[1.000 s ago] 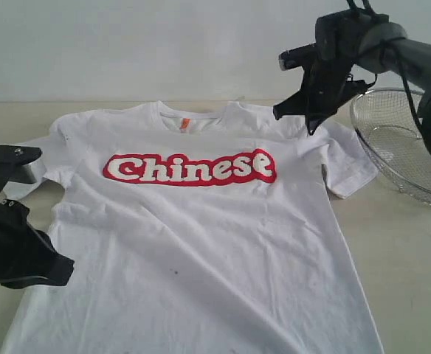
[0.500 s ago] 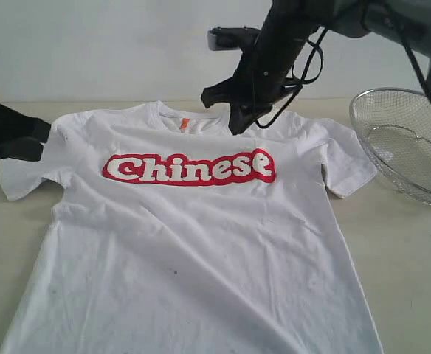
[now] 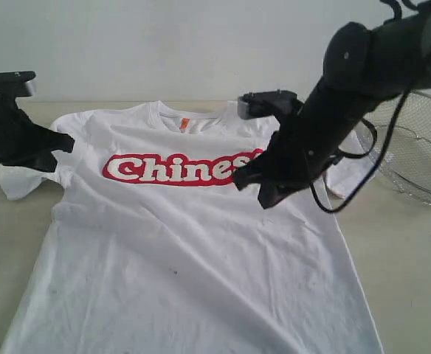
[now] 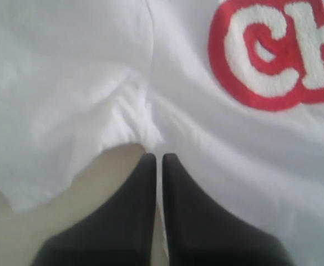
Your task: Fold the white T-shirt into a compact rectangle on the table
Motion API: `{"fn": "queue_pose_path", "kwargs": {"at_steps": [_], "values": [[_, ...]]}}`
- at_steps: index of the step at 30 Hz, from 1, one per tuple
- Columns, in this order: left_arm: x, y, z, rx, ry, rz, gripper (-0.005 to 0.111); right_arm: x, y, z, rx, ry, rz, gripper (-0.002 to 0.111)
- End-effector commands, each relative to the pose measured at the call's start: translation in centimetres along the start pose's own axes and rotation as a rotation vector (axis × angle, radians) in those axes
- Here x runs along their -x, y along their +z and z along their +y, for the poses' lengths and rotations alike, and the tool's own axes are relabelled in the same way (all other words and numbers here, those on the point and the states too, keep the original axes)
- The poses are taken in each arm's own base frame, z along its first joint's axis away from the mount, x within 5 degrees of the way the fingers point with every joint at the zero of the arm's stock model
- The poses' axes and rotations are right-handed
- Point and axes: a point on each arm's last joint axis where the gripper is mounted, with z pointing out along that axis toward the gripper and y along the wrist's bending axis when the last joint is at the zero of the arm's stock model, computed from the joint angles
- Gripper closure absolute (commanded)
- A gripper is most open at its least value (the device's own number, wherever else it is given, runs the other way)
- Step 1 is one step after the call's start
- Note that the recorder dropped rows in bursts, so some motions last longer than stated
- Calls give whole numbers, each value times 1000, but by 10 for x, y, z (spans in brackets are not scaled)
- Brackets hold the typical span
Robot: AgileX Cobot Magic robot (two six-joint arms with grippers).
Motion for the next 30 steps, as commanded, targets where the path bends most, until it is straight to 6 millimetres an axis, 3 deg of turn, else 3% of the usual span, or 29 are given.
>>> {"fn": "queue_pose_path", "kwargs": {"at_steps": [1,4,9,14,21,30], "values": [[22,13,7,14,-27,-51,102,-36,8,13,11,-5,-24,108],[31,20,14,12,-40,-47,102,-59,19,19,31,-16,-1,108],[31,29,28,15,-61,-6,102,-75,29,23,20,-12,11,108],[25,33,40,49,-29,35,102,-73,27,23,14,-16,-9,108],[13,61,47,65,-17,88,102,-73,26,23,15,-17,-9,108],[4,71,51,79,19,151,102,-74,26,23,20,-17,0,108]]}}
